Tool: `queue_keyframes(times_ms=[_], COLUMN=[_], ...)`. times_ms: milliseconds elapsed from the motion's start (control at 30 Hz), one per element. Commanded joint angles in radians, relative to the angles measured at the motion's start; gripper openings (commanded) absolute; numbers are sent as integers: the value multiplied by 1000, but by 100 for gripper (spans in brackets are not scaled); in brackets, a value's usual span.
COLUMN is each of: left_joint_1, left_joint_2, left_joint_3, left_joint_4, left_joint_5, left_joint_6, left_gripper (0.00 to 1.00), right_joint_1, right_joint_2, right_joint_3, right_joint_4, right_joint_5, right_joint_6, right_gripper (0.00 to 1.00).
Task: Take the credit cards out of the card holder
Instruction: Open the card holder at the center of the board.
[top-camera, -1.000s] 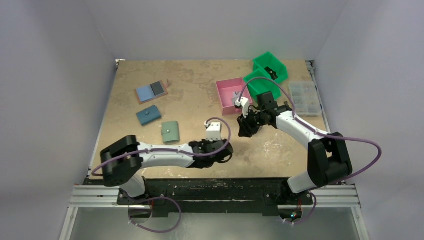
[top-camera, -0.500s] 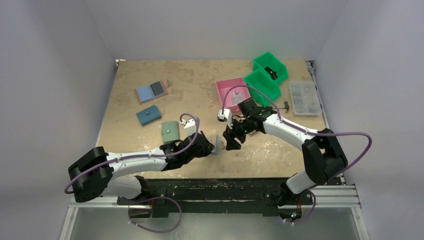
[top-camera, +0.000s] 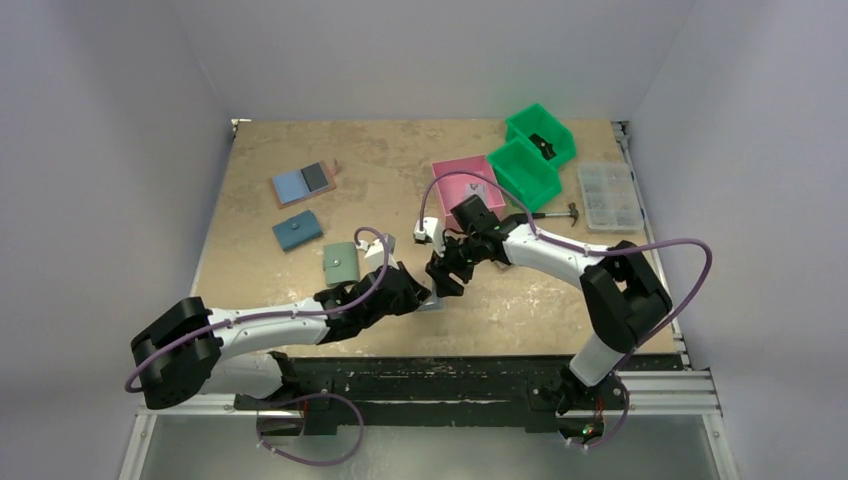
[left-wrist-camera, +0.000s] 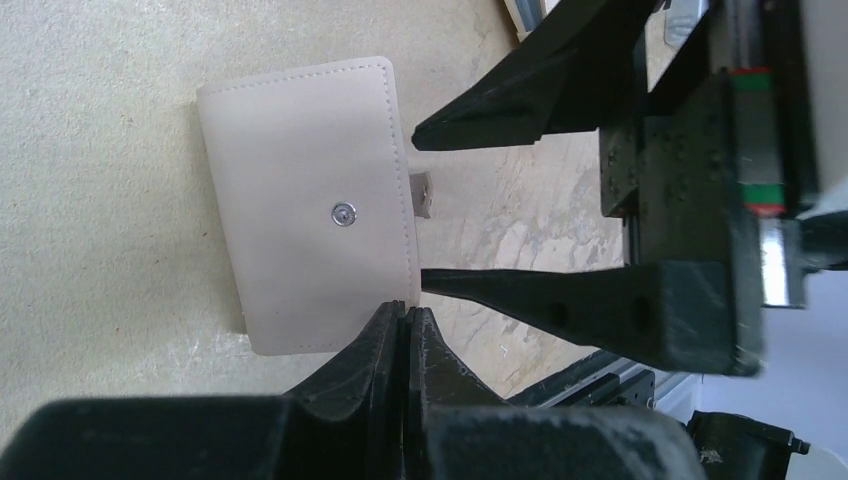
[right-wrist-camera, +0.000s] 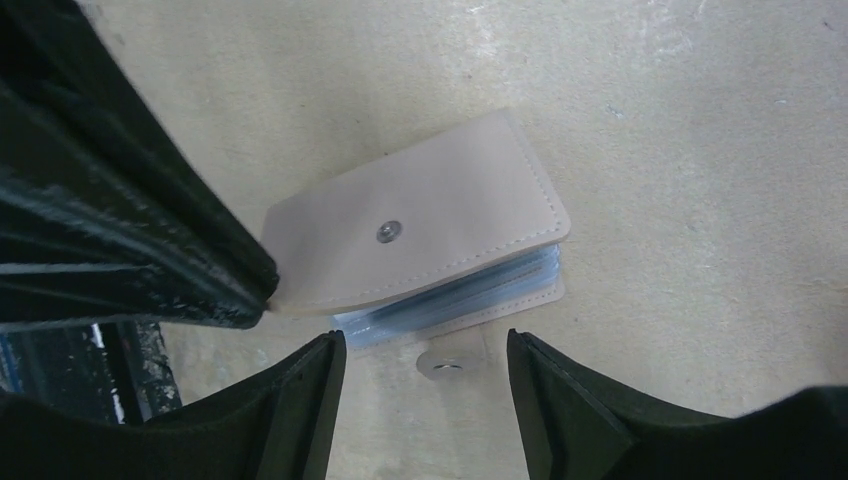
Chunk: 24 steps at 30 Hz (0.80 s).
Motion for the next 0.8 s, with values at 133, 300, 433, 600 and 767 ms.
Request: queue_keyframes(times_ms=[133, 300, 433, 600, 767], left_joint_1=[7, 8, 10, 18, 41], left_joint_2=[-26, -28, -39, -59, -88], left_joint_3=[-19, -30, -51, -82, -124], left_joint_4=[68, 79, 86, 83, 72], left_joint_5=[14, 18, 15, 4, -2], left_joint_6=[-27, -33, -40, -51, -64], left_gripper=[0, 0, 0, 0, 0], right_joint_1=[9, 9, 9, 7, 4], right_joint_2=[22, 31, 31, 32, 21], right_joint_3=[24, 14, 10, 14, 16], right_joint_4=[65, 88, 91, 65, 28], right_joint_5=[115, 158, 189, 215, 197], right_joint_6=[46, 62, 63, 44, 12], right_gripper=[58, 47, 33, 12, 0])
